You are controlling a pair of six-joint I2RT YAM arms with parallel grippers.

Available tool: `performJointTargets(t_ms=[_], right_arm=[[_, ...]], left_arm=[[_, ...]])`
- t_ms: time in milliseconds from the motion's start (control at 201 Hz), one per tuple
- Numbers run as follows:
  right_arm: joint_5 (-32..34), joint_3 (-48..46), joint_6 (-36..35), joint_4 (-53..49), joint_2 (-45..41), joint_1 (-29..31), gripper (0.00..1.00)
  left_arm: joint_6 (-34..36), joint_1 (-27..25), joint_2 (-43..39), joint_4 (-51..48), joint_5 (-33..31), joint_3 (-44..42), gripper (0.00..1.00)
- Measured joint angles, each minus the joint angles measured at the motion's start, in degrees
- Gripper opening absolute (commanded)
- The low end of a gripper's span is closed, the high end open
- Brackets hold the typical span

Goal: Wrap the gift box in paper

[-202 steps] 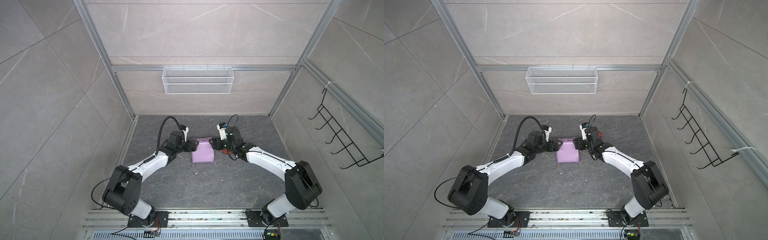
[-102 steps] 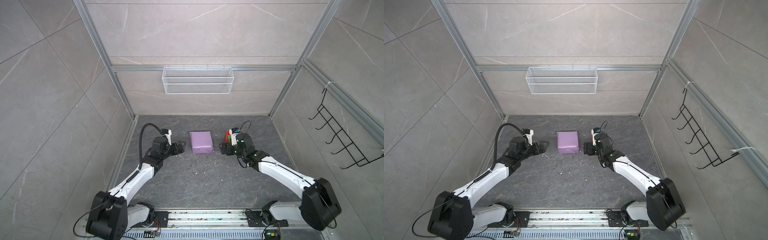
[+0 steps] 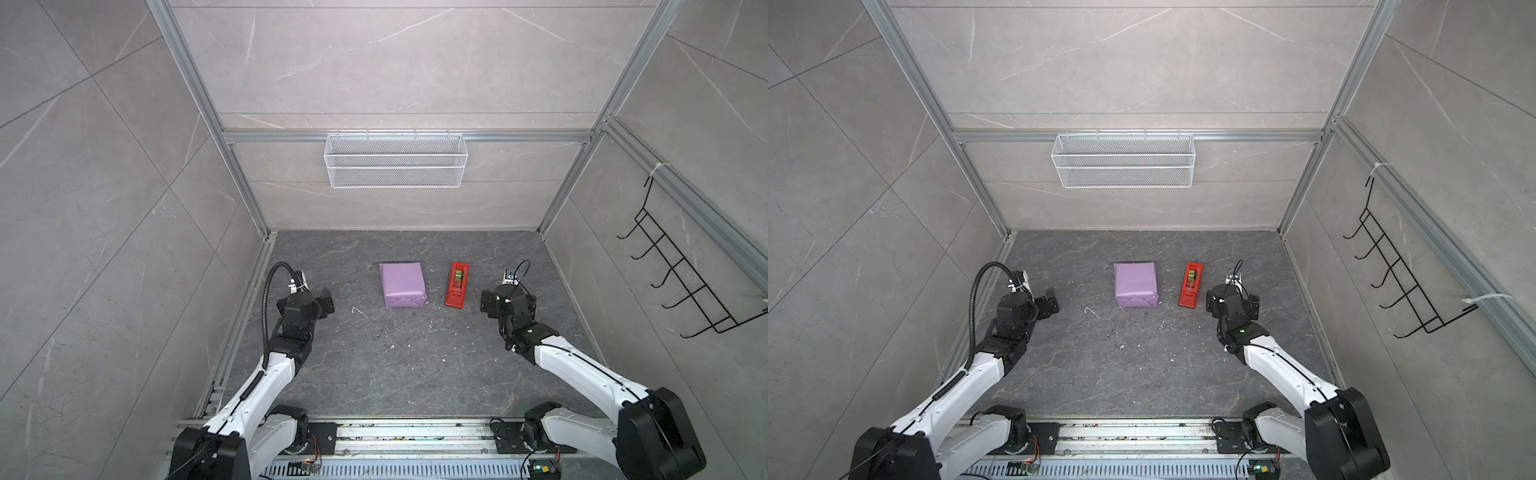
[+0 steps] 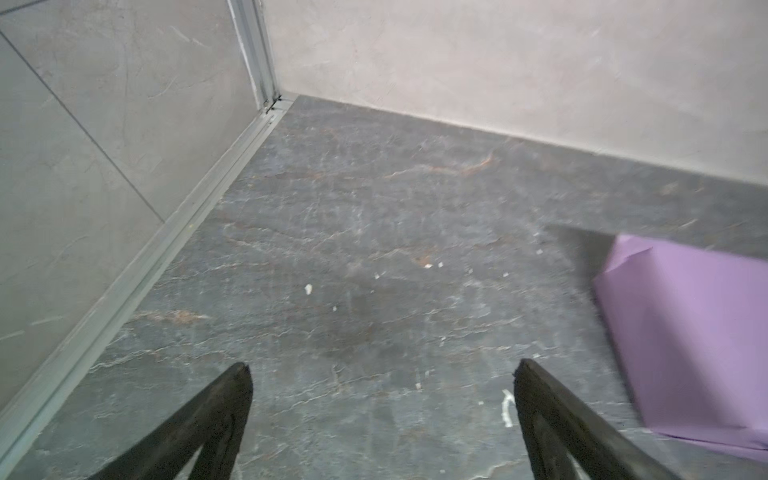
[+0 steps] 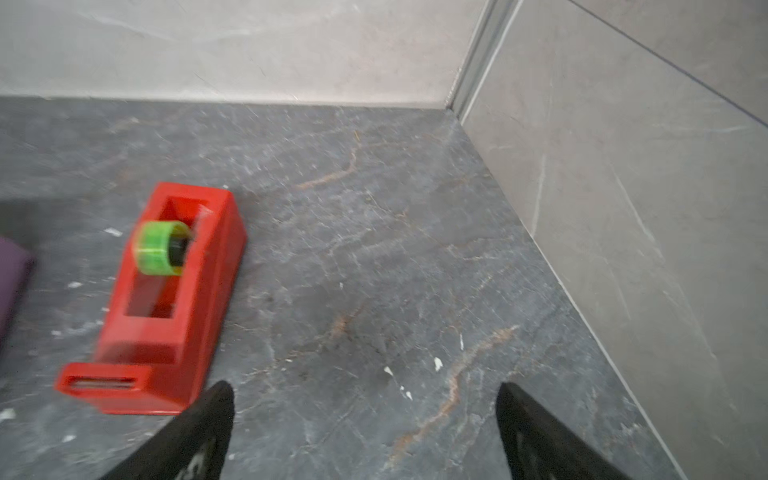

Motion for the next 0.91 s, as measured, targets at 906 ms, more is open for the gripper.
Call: performJointTargets(t_ms=[906], right_arm=[[-17.09, -14.34, -7.65, 45.94, 18.8, -10.64, 1.0]], left_arm=[[9.25, 13.6, 26.86, 34.14, 14.16, -7.98, 1.0]])
